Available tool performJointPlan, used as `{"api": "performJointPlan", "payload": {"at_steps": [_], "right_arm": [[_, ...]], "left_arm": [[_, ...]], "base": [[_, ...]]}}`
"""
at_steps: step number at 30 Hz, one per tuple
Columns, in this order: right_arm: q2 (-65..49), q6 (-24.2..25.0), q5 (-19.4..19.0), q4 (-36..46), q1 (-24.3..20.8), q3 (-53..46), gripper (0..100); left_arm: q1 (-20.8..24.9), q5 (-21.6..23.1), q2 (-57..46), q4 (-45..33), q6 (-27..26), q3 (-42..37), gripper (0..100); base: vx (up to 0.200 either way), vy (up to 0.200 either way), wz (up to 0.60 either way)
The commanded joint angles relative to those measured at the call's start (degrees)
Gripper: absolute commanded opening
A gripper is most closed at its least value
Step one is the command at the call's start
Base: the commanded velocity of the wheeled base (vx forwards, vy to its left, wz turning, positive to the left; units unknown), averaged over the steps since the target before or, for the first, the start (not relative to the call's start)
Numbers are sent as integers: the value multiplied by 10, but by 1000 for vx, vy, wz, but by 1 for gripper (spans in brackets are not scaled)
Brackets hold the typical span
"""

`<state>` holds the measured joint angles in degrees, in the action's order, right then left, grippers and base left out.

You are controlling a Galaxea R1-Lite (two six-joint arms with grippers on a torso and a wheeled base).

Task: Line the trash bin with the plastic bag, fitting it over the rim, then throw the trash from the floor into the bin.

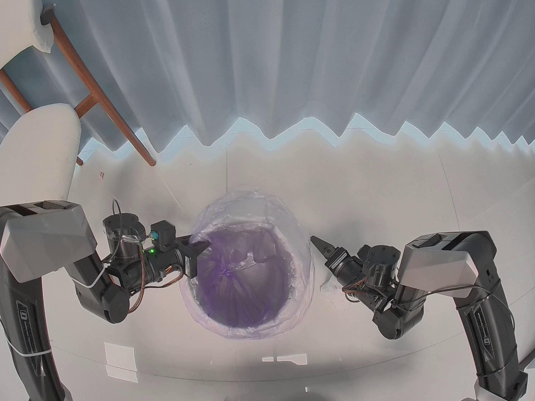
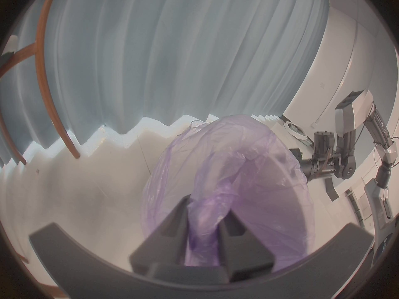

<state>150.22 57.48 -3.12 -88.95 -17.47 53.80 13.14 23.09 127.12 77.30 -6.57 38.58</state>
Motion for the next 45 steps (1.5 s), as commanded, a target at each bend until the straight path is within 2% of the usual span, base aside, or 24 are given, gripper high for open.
{"api": "performJointPlan", "payload": {"at_steps": [1, 12, 16, 21, 27, 29, 31, 35, 38, 40, 42, 43, 44, 45], "right_arm": [[1, 0, 0, -10, 0, 0, 100], [2, 0, 0, -10, -1, -1, 100], [1, 0, 0, -10, -1, -3, 100], [2, -3, 0, -10, -2, -4, 100], [4, -8, -2, -10, -2, -4, 100], [4, -8, -5, -10, -2, -6, 100], [4, -9, -20, -10, -3, -12, 100], [3, -40, -44, -10, -9, -41, 100], [1, -58, -44, -10, -20, -57, 100], [-1, -62, -44, -10, -27, -72, 100], [3, -65, -44, -10, -27, -73, 100], [5, -69, -44, -10, -29, -70, 100], [5, -69, -44, -10, -29, -70, 100], [9, -73, -44, -10, -29, -65, 100]], "left_arm": [[-1, 1, 12, -4, 0, -10, 100], [-22, 25, -5, 18, 0, 4, 100], [-22, 28, -43, 61, 1, -21, 100], [-32, 21, -68, 74, 1, -69, 100], [-53, 21, -83, 92, 7, -63, 100], [-51, 21, -116, 92, 31, -65, 100], [-37, 21, -191, 92, 96, -74, 100], [-8, 11, -304, 91, 184, -67, 100], [-22, -9, -362, 91, 220, -56, 100], [-65, -26, -386, 91, 259, -53, 100], [-133, -24, -405, 91, 314, -59, 100], [-169, -16, -412, 91, 350, -61, 100], [-174, -14, -413, 91, 355, -61, 100], [-211, 14, -413, 91, 399, -62, 100]], "base": [[0, 0, 0], [0, 0, 0], [0, 0, 0], [0, 0, 0], [0, 0, 0], [0, 0, 0], [0, 0, 0], [0, 0, 0], [0, 0, 0], [0, 0, 0], [0, 0, 0], [0, 0, 0], [0, 0, 0], [0, 0, 0]]}}
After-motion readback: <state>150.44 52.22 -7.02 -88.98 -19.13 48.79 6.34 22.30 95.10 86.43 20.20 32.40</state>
